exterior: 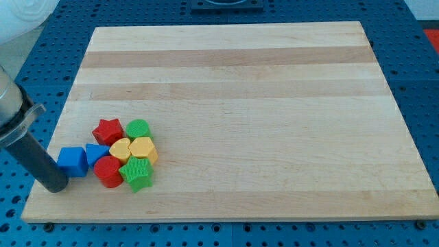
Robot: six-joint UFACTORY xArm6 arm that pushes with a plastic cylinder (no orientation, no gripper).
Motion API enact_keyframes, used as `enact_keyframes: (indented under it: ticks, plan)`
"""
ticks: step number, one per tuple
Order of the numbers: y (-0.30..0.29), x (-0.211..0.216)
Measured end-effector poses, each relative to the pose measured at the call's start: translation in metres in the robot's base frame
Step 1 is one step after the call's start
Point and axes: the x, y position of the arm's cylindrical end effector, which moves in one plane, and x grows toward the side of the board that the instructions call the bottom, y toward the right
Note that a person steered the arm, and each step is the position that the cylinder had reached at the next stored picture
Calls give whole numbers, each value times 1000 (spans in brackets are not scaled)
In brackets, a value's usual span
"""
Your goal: Move the blue cube towards top left
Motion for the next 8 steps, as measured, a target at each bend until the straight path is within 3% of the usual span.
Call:
enact_keyframes:
  ticks: [2, 5, 8]
  plan:
    - [30, -16]
    - [2, -40]
    - [21, -77]
